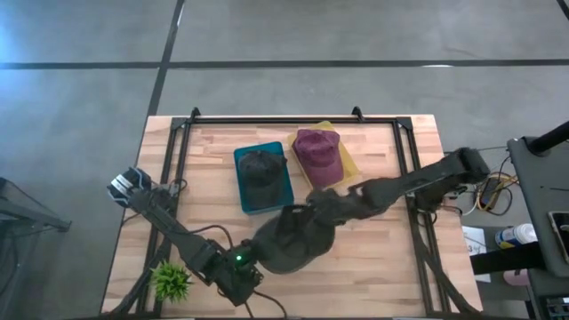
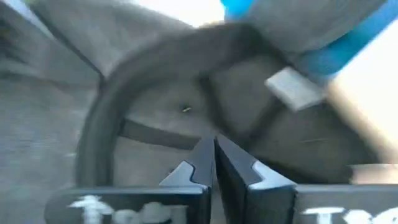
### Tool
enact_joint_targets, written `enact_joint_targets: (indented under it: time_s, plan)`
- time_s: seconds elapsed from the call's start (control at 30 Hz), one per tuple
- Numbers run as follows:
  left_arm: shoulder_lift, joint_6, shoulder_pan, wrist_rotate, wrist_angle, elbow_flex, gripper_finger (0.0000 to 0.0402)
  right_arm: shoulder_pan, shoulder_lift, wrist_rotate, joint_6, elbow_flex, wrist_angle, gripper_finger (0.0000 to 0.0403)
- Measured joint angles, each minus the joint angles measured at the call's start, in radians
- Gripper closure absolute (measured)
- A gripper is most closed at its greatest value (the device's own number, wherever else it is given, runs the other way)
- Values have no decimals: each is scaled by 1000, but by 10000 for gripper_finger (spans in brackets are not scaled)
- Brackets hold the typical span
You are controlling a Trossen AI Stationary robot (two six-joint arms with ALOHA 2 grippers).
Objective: Pick & Place hat
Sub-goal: Put the black cap into the blue bin
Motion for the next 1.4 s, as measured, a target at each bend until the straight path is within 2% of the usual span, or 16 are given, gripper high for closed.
enact_joint_targets:
  time_s: [0.2,0.3,0.43,0.5,0.6,0.73,0.87,1.1,1.23,1.4]
  plan:
    - [0,9,-38,44,-16,-40,392,31,-169,153,44,0,-154,390]
    - [0,10,-52,47,-17,-58,392,76,-226,202,159,-8,-286,390]
    - [0,9,-65,47,-7,-69,392,151,-239,189,358,-89,-388,390]
    - [5,8,-68,49,1,-69,392,190,-230,176,446,-156,-351,390]
    - [22,8,-69,47,22,-67,392,226,-207,170,539,-273,-197,390]
    - [44,14,-71,47,31,-67,392,229,-153,167,608,-405,4,390]
    - [46,13,-77,47,35,-66,392,227,-87,158,641,-473,105,390]
    - [46,11,-76,52,53,-66,392,212,24,117,598,-482,254,390]
    - [53,-5,-76,86,70,-67,392,180,74,114,511,-438,351,390]
    - [92,-14,-73,93,78,-68,392,131,126,85,387,-336,372,390]
